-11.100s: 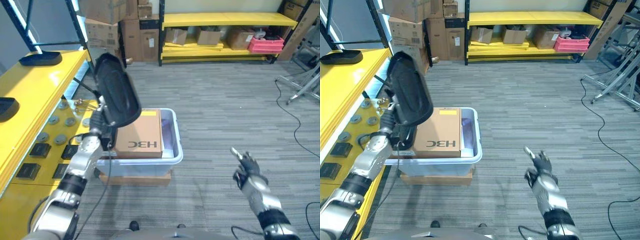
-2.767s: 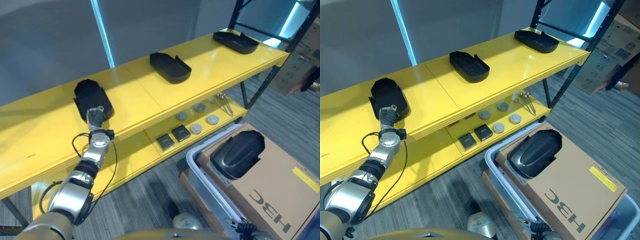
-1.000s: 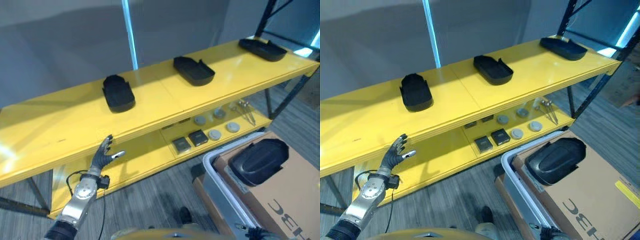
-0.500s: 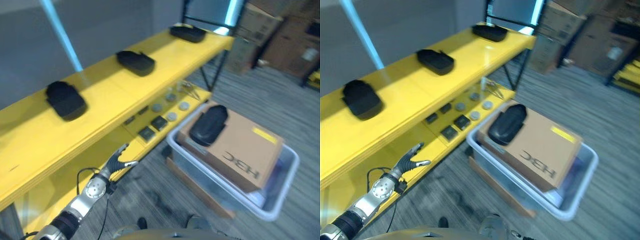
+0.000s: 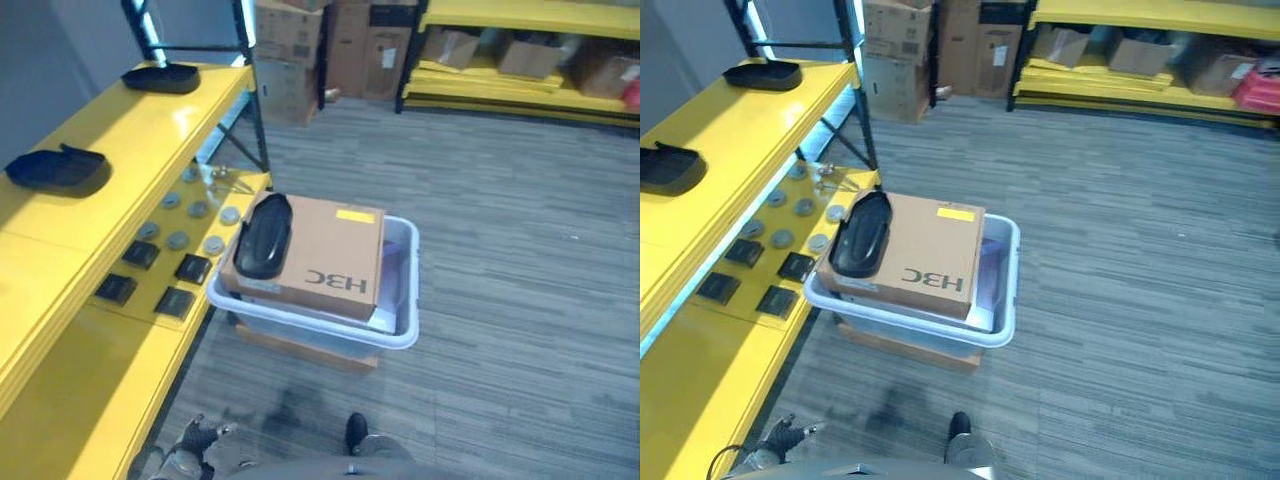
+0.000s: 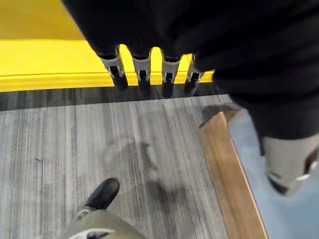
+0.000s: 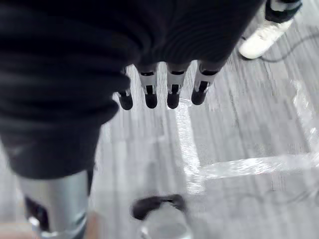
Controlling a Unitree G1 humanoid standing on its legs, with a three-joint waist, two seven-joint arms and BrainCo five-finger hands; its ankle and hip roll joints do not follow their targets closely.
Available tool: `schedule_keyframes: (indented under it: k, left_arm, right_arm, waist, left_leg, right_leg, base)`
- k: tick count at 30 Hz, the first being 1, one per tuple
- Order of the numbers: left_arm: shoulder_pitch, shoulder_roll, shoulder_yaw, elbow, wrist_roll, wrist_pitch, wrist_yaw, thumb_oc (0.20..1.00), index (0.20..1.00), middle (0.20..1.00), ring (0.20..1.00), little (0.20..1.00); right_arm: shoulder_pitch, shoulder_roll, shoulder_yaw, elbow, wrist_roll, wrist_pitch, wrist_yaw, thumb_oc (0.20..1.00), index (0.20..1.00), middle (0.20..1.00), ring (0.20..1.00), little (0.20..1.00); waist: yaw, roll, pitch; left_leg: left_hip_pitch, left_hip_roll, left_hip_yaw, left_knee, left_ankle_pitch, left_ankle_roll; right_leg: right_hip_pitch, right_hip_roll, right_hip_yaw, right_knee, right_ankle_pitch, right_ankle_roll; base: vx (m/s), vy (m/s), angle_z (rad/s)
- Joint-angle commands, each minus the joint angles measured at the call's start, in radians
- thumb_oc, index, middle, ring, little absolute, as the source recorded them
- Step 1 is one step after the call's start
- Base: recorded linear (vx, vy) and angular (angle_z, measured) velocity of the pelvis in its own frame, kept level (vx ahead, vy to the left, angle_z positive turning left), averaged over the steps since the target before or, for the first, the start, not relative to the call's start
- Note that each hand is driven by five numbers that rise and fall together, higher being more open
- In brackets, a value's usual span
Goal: Move parts from the plastic box to the shelf.
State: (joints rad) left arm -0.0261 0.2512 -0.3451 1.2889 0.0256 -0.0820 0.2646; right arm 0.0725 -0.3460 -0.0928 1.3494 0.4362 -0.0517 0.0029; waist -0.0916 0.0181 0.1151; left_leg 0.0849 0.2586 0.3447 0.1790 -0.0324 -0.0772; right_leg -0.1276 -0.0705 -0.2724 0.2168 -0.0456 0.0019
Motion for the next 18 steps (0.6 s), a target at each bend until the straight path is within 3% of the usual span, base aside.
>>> schedule_keyframes:
  k: [1, 3, 5, 7, 12, 18]
  left_arm:
    - [-0.017, 0.031, 0.019, -0.037, 0.032, -0.041, 0.039, 1.0, 1.0, 1.0, 1.0, 1.0]
    - [-0.005, 0.038, 0.017, -0.031, 0.028, -0.055, 0.045, 1.0, 1.0, 1.0, 1.0, 1.0]
    - [0.009, 0.042, 0.0, -0.04, -0.003, -0.064, 0.053, 1.0, 1.0, 1.0, 1.0, 1.0]
    - [0.018, 0.053, 0.004, -0.061, -0.014, -0.052, 0.039, 1.0, 1.0, 1.0, 1.0, 1.0]
    - [0.059, 0.068, 0.015, -0.105, 0.032, -0.029, 0.023, 1.0, 1.0, 1.0, 1.0, 1.0]
    - [0.117, 0.06, 0.039, -0.096, 0.044, -0.06, 0.031, 1.0, 1.0, 1.0, 1.0, 1.0]
  right_arm:
    - [-0.079, -0.077, -0.025, -0.095, 0.265, -0.152, -0.11, 1.0, 1.0, 1.0, 1.0, 1.0]
    - [-0.107, -0.124, -0.048, -0.168, 0.309, -0.19, -0.167, 1.0, 1.0, 1.0, 1.0, 1.0]
    - [-0.142, -0.207, -0.109, -0.382, 0.321, -0.2, -0.312, 1.0, 1.0, 1.0, 1.0, 1.0]
    - [-0.152, -0.253, -0.164, -0.532, 0.282, -0.216, -0.389, 1.0, 1.0, 1.0, 1.0, 1.0]
    - [-0.165, -0.294, -0.245, -0.851, 0.186, -0.187, -0.418, 1.0, 1.0, 1.0, 1.0, 1.0]
    - [-0.195, -0.254, -0.211, -1.108, 0.086, -0.078, -0.416, 1.0, 1.0, 1.0, 1.0, 1.0]
  waist:
    - [0.041, -0.056, 0.047]
    - [0.053, -0.056, 0.052]
    - [0.056, -0.039, 0.064]
    - [0.056, -0.029, 0.077]
    - [0.066, -0.008, 0.074]
    - [0.088, 0.006, 0.053]
  left_leg:
    - [-0.166, -0.101, -0.171, 0.09, 0.014, 0.021]
    - [-0.174, -0.131, -0.222, 0.037, 0.014, 0.031]
    - [-0.189, -0.144, -0.273, -0.089, 0.098, 0.017]
    - [-0.221, -0.143, -0.3, -0.124, 0.144, 0.009]
    - [-0.179, -0.159, -0.321, -0.187, 0.141, 0.021]
    - [-0.126, -0.208, -0.325, -0.234, 0.121, 0.037]
  right_leg:
    - [0.175, -0.03, 0.088, -0.272, 0.131, 0.08]
    - [0.163, -0.023, 0.113, -0.267, 0.129, 0.076]
    - [0.164, -0.016, 0.131, -0.283, 0.128, 0.079]
    - [0.178, -0.022, 0.143, -0.283, 0.123, 0.081]
    - [0.188, -0.049, 0.108, -0.277, 0.103, 0.098]
    - [0.186, -0.088, 0.086, -0.273, 0.105, 0.119]
  base:
    - [0.03, -0.208, -0.51]
    - [0.01, 0.015, -0.66]
    - [0.04, 0.166, -1.11]
    - [0.07, 0.152, -0.39]
    - [0.09, 0.161, -0.32]
    - [0.1, 0.169, -0.15]
